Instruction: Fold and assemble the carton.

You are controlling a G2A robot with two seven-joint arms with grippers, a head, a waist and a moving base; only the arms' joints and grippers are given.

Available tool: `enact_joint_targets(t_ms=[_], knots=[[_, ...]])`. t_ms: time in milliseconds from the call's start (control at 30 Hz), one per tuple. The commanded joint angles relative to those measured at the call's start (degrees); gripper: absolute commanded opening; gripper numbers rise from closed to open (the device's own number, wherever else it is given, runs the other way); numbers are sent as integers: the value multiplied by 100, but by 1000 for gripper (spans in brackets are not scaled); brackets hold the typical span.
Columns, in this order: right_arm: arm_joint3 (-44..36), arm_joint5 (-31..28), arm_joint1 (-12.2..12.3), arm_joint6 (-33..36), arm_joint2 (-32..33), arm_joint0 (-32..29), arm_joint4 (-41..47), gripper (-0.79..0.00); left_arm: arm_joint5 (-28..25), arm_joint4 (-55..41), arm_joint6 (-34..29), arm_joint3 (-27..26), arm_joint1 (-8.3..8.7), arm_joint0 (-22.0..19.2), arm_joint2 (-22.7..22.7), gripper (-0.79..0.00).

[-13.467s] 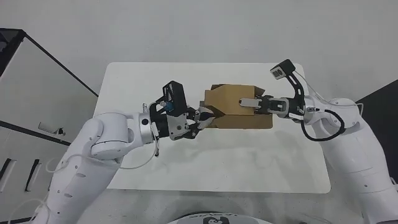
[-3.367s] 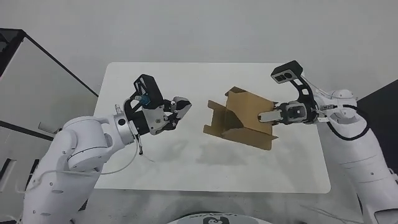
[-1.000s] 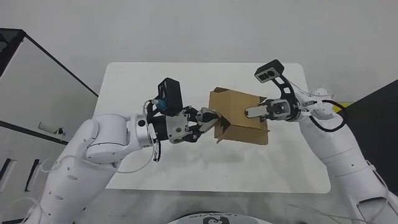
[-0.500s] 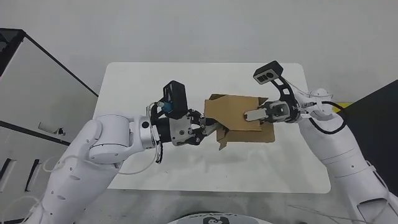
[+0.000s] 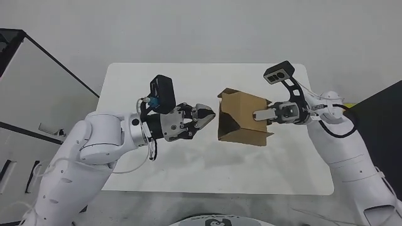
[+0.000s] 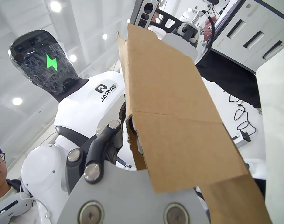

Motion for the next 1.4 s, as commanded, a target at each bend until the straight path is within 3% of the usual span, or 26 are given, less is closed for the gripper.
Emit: enact_joint_targets(t_ms=[0,633,1367], knots=[[-10,0,0,0,18,-17,-14,-785,-8,-11,-4,-8,5,16,-20,-785],[-34,1,-4,0,-240,68,30,-785,-36,-33,-136,-20,-39,-231,545,-785],[-9,1,29,0,-246,-18,46,-785,95,143,-94,-41,-45,-271,628,-785]])
